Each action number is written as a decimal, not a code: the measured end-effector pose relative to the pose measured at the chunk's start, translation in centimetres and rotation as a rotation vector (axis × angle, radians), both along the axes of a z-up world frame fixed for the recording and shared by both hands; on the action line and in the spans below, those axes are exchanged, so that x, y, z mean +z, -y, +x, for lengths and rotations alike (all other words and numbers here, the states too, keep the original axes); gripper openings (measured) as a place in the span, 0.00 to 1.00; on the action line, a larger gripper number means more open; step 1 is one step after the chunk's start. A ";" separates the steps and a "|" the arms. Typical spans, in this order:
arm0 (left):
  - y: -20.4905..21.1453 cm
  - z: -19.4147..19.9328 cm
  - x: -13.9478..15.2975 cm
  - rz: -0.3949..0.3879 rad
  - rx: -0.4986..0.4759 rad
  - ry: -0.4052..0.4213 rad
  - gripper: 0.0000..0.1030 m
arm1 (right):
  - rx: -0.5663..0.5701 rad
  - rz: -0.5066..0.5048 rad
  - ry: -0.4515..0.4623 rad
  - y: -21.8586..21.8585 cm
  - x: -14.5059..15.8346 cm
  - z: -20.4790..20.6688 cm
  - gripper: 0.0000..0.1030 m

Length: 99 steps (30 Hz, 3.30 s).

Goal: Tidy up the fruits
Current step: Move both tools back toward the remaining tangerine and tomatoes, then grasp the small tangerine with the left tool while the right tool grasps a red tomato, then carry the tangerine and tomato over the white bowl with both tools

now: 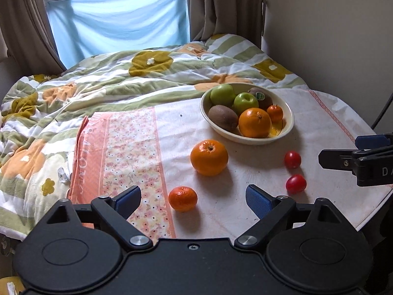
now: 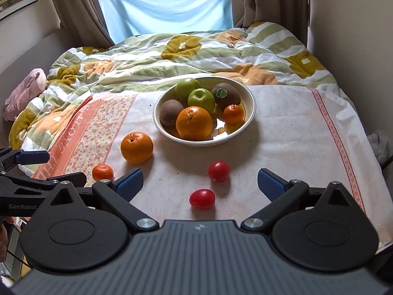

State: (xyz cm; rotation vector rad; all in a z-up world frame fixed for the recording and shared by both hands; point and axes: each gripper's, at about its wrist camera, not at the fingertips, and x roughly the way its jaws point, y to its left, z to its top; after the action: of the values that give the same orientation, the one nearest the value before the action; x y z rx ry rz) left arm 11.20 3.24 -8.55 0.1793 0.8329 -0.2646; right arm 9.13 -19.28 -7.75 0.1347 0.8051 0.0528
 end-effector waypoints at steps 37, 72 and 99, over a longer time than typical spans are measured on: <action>-1.3 5.6 -7.9 0.004 -0.124 -0.123 0.42 | -0.182 -0.042 -0.111 -3.2 -9.1 2.6 0.79; -0.5 3.6 -0.1 -0.093 -0.136 0.016 0.42 | -0.129 -0.046 -0.046 -3.6 -2.9 2.8 0.49; 11.0 16.0 4.0 -0.088 -0.059 0.086 0.42 | 0.078 -0.010 0.021 6.4 1.7 17.0 0.49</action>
State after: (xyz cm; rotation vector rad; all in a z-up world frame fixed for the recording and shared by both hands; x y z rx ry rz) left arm 27.18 -7.77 -4.55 0.1323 0.7298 -0.3461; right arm 26.11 -25.72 -6.08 0.0933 0.7895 0.1238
